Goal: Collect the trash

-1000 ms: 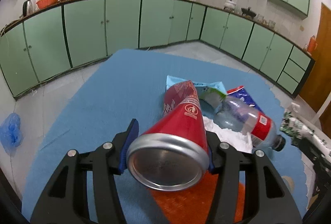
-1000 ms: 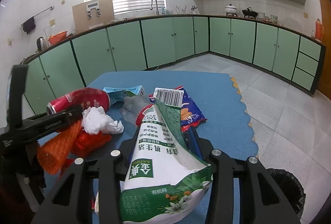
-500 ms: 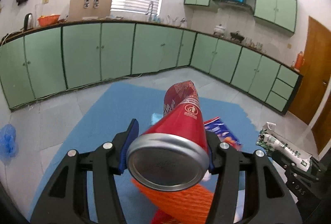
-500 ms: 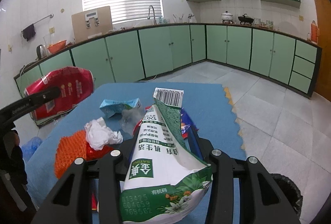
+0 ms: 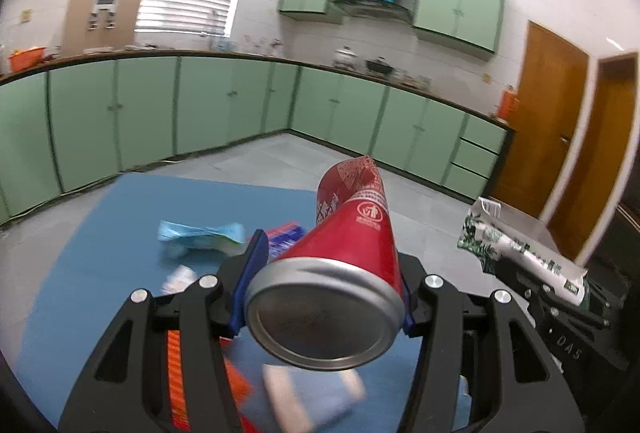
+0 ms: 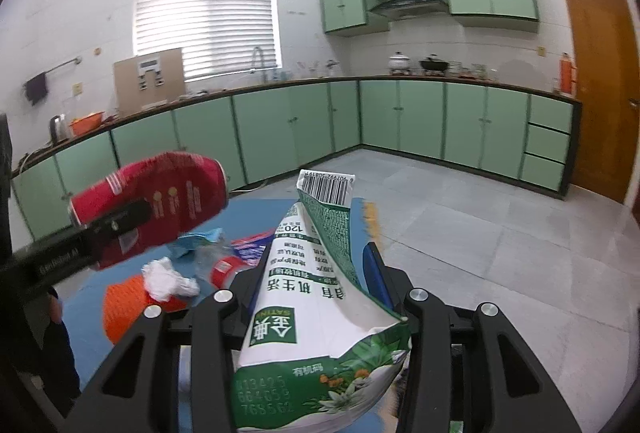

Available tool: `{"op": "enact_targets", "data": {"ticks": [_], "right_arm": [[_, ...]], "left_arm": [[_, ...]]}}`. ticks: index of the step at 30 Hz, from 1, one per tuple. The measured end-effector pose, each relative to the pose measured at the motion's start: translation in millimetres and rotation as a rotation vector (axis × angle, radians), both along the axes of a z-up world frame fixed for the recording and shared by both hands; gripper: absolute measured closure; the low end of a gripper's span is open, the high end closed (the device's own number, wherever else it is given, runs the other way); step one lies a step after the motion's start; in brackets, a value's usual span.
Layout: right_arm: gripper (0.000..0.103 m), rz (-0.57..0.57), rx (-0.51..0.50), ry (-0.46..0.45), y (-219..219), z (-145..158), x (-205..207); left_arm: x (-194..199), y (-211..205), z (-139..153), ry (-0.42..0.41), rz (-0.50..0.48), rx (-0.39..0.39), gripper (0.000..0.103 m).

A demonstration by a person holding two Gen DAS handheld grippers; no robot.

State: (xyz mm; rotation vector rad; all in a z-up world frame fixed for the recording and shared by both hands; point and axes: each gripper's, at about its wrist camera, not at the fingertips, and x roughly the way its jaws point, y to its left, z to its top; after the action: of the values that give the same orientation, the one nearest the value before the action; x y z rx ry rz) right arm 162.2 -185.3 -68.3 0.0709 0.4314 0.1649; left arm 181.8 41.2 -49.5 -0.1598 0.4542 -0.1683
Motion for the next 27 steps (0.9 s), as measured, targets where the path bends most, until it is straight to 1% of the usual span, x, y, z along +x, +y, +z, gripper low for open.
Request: {"op": "enact_targets", "data": {"ticks": [11,15,20,27], "right_arm": [[0.059,-0.214,-0.014,0.044,-84,-22,-41],[0.059,-0.284,-0.012,0.061,-114,-32,-56],[0.059,-0.351,0.001,0.085,-146,-48,-67],[0.059,-0.412,0.024,0.131,-188,-74,-68]], "left_arm": [[-9,-99,-37,0.032,-0.207,0.015,0.050],[-10,-131,-52,0.039,-0.264,0.024,0.050],[-10,-173,-75,0.074,-0.335,0.025,0.050],[2,-217,-101,0.128,-0.408,0.029,0.050]]}}
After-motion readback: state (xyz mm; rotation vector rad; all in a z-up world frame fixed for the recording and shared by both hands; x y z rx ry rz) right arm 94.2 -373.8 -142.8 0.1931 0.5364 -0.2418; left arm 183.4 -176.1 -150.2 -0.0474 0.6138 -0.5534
